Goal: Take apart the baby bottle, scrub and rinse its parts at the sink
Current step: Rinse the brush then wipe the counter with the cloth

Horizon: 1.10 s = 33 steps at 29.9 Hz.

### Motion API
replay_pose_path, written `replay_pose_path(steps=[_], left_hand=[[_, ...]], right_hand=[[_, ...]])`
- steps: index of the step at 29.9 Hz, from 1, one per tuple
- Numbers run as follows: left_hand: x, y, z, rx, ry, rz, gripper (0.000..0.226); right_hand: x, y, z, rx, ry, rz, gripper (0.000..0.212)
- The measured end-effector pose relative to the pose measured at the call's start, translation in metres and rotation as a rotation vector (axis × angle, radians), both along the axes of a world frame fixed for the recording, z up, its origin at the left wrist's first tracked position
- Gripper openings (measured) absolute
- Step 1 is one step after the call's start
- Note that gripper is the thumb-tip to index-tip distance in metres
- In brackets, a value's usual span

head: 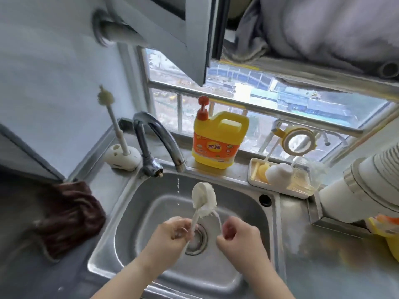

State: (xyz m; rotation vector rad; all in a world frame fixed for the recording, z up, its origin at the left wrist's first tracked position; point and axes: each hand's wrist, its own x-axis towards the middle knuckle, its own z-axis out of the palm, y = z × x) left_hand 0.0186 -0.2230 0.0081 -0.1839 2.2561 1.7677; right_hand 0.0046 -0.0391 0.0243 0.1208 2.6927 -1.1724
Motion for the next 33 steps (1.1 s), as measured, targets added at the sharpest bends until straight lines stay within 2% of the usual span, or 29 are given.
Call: replay_pose_path(steps=[5,8,11,15,21,23,29,33], left_hand=[[0.003,-0.074,0.014,-0.036,0.03,0.249,0.039],[-0.007,-0.114,0.024,-0.056,0.055,0.387,0.03],[-0.025,-0.15,0.037,-0.072,0.095,0.442,0.02],[-0.063,-0.198,0.047,-0.196,0.151,0.424,0.019],[-0.126,-0.238,0.063,-0.375,0.24,0.377,0.015],[-0.144,-0.244,0.064,-0.365,0.268,0.364,0.016],[-0.181,-0.255,0.056,-0.293,0.298,0.333,0.017],[-0.192,-0.257,0.048,-0.265,0.272,0.298,0.019]], right_hand=[[-0.013,-0.085,-0.007,-0.304,-0.024,0.081,0.018],[-0.026,-0.13,-0.005,-0.516,-0.073,0.078,0.021],[-0.043,-0.169,0.005,-0.62,-0.032,0.067,0.017],[-0.074,-0.216,0.014,-0.661,0.043,0.001,0.017],[-0.122,-0.27,0.025,-0.802,0.013,-0.098,0.012],[-0.133,-0.28,0.022,-0.85,0.014,-0.14,0.005],[-0.147,-0.296,0.013,-0.887,0.009,-0.203,0.015],[-0.154,-0.301,0.005,-0.878,-0.002,-0.226,0.008]])
